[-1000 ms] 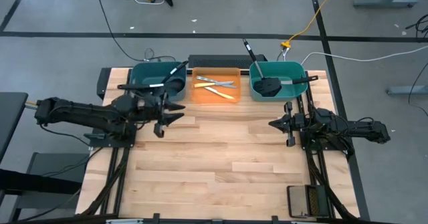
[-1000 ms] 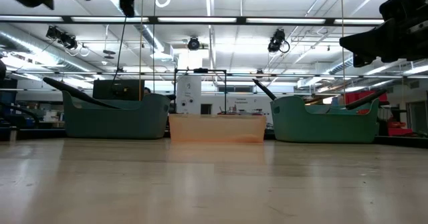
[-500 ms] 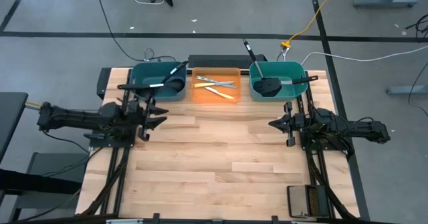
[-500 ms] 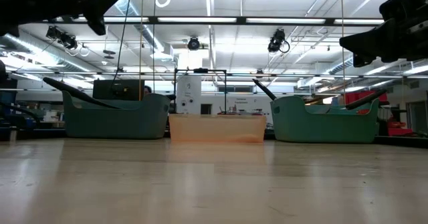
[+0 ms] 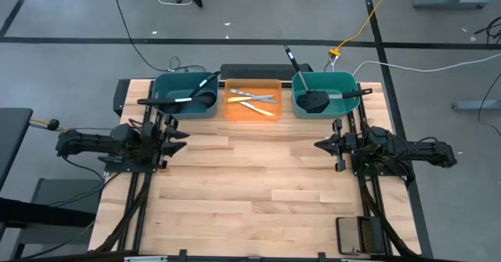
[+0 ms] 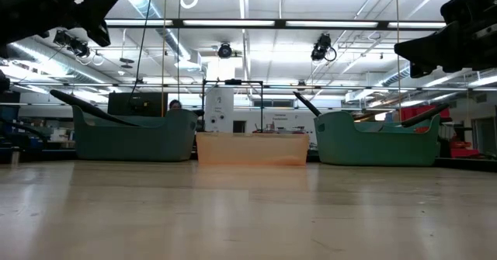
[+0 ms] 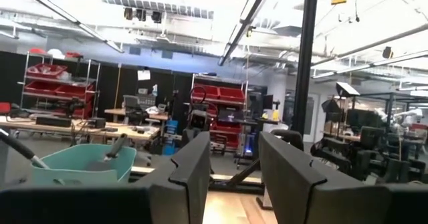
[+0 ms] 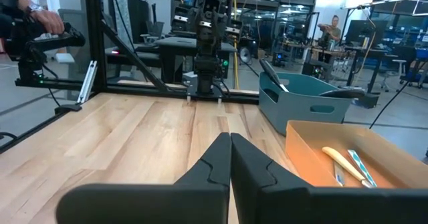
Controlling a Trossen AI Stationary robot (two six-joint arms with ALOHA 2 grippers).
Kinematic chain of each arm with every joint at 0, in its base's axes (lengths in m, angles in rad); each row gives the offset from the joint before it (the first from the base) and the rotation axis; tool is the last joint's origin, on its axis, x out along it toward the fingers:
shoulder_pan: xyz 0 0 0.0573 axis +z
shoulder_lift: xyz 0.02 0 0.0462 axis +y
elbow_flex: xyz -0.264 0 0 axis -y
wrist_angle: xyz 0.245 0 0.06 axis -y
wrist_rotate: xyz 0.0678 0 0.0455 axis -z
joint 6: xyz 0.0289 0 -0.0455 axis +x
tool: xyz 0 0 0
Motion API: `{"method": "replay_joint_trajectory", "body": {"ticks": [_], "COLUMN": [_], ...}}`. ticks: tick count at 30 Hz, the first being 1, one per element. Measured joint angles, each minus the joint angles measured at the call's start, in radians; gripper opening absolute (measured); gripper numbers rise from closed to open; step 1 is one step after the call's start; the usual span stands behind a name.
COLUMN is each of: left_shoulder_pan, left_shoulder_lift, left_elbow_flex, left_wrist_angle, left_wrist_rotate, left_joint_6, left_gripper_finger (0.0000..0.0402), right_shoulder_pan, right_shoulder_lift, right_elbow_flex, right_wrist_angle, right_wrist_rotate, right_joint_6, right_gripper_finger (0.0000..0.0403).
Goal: Pick & Place Kitchen Items
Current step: Return to Home Position
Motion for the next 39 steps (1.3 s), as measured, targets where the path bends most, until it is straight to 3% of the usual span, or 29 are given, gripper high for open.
{"method": "replay_joint_trajectory", "body": {"ticks": [8,28,39], "left_shoulder_pan": [0.0,0.0,0.0], "left_shoulder_lift": [-0.077,-0.076,-0.075], "left_elbow_flex": [0.0,-0.001,-0.001], "left_wrist_angle": [-0.16,-0.428,-0.426], "left_wrist_rotate": [0.0,0.0,0.038], "left_joint_6": [0.003,0.012,0.088], "left_gripper_finger": [0.0134,0.0134,0.0134], "right_shoulder_pan": [0.0,0.0,0.0], "right_shoulder_lift": [0.0,0.0,0.0], "right_elbow_flex": [0.0,0.0,0.0], "right_wrist_angle": [0.0,0.0,0.0], "right_wrist_rotate": [0.0,0.0,0.0], "right_joint_6": [0.0,0.0,0.0], "right_gripper_finger": [0.0007,0.0007,0.0007]}}
